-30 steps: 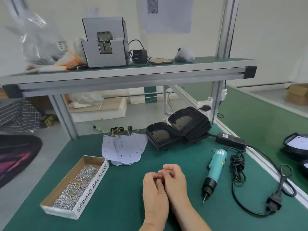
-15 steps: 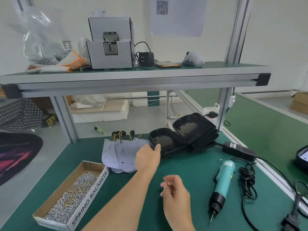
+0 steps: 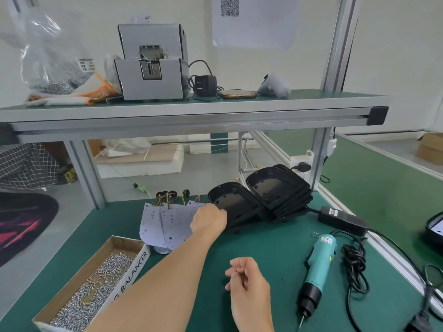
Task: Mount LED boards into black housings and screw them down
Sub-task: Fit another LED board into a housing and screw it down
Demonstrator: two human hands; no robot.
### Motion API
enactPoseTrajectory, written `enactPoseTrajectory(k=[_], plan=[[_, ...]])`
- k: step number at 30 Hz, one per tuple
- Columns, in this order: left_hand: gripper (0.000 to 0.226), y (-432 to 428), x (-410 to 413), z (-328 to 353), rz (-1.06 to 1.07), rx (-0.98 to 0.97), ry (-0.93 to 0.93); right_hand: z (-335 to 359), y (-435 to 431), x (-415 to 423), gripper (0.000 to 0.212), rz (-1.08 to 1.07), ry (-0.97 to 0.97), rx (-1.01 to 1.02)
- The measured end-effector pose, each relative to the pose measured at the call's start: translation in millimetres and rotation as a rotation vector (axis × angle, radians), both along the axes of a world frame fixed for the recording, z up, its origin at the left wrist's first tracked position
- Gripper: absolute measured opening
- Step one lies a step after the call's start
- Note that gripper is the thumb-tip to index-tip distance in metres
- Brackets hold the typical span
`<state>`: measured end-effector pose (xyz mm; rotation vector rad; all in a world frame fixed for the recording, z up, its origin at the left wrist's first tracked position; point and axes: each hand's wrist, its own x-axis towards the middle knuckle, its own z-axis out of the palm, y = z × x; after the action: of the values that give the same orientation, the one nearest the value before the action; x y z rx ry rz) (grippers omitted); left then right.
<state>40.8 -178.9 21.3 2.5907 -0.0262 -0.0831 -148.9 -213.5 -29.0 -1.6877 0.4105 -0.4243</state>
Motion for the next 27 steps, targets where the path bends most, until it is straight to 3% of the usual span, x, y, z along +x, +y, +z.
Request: enactPoseTrajectory(k=[5,10,16,19,23,25,27], plan=[[0.026,24,-19,5,0.010,-0.120,-0.025,-2,-4,-1,0.031,-0.028,-0.004,0.039],[0.025,59,-52,8,0.021,-0.495,0.054,-3,-5,-1,0.021,-0.087,-0.057,0.157],[0.040,113,-104,-4,-0.184,-0.348,-0.087,13,-7,-5,0.024,-0.123,-0.137,0.434],[0.040,129,-122,-15,-0.225,-0.255,-0.106,14,-1,-10,0.014,-0.086,-0.104,0.341],[0.054,140,-118,-1,-0.247,-0.169,-0.116,9,0,-9,0.039,-0.073,-0.001,0.051],[0.056,148,-97,11,-0.122,-0.174,-0.183,9,2,-9,0.042,-0.047,0.026,0.011],[0.042,156,-67,23,0.056,-0.188,-0.296,10,1,-11,0.042,0.006,0.059,-0.033]])
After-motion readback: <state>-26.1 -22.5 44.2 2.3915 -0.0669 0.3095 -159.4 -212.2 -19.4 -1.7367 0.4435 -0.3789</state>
